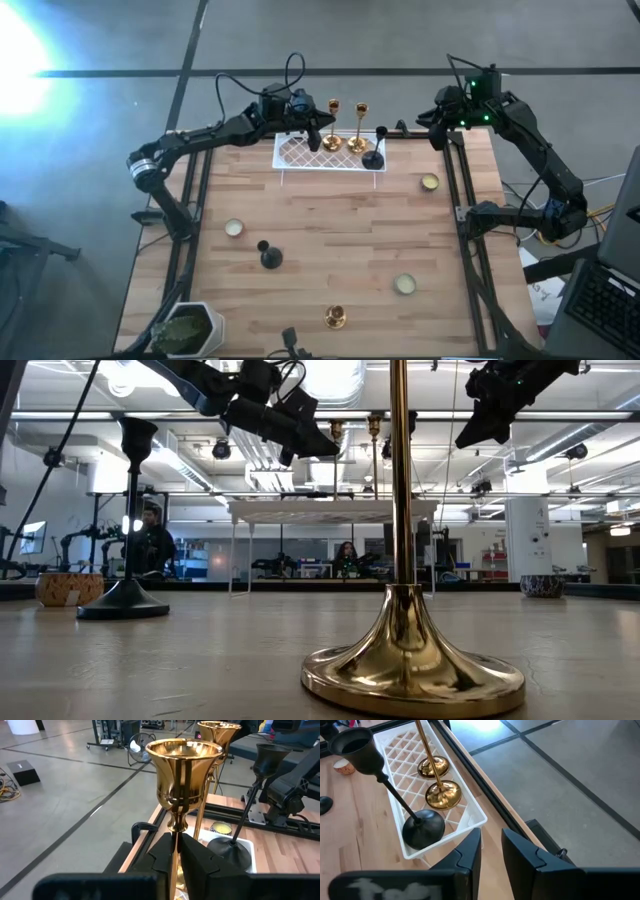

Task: Pick & Place candle stick holders
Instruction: Put the top gold candle holder on the shelf, then put the gold candle holder on the shelf

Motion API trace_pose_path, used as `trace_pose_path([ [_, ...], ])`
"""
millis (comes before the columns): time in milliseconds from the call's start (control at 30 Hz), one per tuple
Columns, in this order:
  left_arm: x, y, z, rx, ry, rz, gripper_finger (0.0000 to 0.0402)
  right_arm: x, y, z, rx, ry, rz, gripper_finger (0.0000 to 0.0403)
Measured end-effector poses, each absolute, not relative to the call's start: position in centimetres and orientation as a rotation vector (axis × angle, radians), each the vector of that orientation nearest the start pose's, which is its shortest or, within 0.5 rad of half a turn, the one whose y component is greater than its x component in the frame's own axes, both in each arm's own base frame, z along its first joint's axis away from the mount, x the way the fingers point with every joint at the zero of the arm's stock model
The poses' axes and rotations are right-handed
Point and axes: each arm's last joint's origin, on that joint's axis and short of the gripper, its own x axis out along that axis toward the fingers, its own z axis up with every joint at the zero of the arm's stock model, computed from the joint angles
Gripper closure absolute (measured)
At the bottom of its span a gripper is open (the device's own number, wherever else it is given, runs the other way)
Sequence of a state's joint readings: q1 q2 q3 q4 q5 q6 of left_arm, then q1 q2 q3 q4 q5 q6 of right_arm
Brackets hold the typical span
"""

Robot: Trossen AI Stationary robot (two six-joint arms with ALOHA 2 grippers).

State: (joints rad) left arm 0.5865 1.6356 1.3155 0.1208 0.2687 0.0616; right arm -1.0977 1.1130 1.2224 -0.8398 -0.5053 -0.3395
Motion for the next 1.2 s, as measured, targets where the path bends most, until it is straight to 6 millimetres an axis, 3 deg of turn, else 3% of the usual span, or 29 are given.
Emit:
trace_pose_path([
  [367,31.9,20.6,32.4,-0.052,0.239,0.326,0.0318,10.8,-18.0,36.5,0.210,0.598,-0.465,0.0321],
  [600,29.9,19.8,34.2,-0.045,0.273,0.335,0.0264,10.8,-18.0,36.4,0.211,0.598,-0.465,0.0313],
  [900,24.9,16.4,37.8,-0.043,0.355,0.336,0.0208,10.7,-17.9,36.3,0.222,0.609,-0.462,0.0321],
  [1200,18.7,12.0,41.0,-0.052,0.373,0.332,0.0204,10.7,-17.9,36.3,0.228,0.615,-0.460,0.0335],
])
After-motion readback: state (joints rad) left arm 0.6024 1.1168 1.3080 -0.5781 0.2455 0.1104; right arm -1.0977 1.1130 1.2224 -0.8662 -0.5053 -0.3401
